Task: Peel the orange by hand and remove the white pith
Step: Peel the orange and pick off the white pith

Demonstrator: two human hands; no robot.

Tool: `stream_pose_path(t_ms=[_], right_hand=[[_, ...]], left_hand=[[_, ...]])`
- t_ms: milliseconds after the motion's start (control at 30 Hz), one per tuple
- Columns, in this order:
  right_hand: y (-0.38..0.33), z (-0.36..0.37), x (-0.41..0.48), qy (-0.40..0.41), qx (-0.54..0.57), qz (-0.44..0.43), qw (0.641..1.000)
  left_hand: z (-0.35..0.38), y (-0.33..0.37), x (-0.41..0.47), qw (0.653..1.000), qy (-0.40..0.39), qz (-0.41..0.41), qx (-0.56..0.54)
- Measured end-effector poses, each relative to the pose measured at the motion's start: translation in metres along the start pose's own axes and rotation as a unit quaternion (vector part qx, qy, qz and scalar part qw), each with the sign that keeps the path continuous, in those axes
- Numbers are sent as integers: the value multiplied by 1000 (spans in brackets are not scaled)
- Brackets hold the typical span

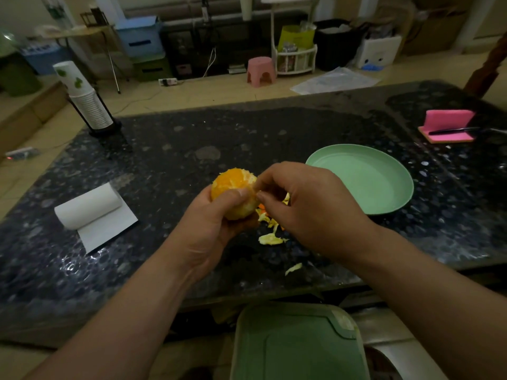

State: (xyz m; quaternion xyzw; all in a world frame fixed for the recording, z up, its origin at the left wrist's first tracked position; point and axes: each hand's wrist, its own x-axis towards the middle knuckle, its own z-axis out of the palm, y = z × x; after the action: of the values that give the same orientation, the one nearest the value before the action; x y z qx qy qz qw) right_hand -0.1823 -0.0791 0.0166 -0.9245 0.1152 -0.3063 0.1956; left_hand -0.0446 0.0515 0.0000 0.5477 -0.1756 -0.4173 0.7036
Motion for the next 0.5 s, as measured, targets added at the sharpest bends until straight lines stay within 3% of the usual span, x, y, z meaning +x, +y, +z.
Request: stream_pose_path(t_ms=[300,500], right_hand=[[-3,-2,4,-12,-89,-41,995],[-4,2,0,34,-70,-25,997]], left_hand=[[3,0,-1,1000,2,2,17],[5,1,-3,999,-37,0,12]])
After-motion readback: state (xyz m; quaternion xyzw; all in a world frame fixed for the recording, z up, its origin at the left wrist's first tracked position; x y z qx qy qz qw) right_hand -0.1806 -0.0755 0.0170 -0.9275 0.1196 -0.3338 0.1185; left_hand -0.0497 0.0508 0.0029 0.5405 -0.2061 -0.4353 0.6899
